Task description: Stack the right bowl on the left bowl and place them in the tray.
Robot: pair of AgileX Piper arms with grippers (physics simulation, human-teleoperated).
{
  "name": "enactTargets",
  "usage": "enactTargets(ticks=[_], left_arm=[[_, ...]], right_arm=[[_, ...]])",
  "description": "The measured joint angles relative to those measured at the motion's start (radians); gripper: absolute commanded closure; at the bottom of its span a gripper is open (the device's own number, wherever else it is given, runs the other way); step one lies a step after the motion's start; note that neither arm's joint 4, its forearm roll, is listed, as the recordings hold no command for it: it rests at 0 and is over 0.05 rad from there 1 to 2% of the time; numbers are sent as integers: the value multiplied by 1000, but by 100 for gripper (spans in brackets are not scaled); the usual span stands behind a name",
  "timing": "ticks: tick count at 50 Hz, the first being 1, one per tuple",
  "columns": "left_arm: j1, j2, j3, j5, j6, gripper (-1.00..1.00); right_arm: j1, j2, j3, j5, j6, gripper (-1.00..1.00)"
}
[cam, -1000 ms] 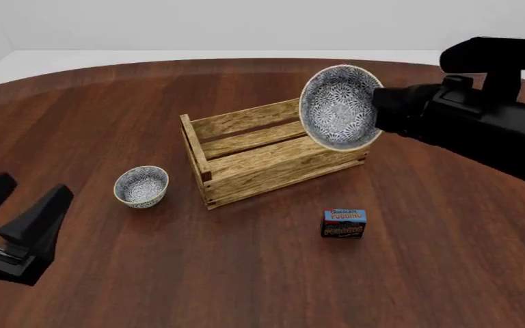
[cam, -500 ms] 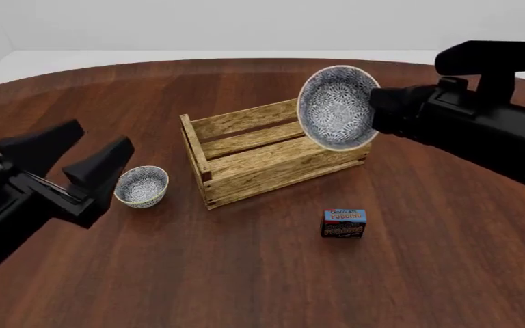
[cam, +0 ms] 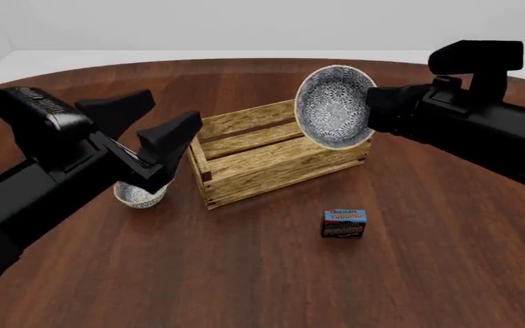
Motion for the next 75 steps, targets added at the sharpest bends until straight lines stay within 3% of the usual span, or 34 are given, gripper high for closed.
enactTargets(ticks=[34,75], left_arm=[[-85,246,-214,1,-33,-100],[-138,526,-379,-13,-77,-100]], right_arm=[[11,38,3,-16,-10,100],[12,36,8,-17,-10,100]])
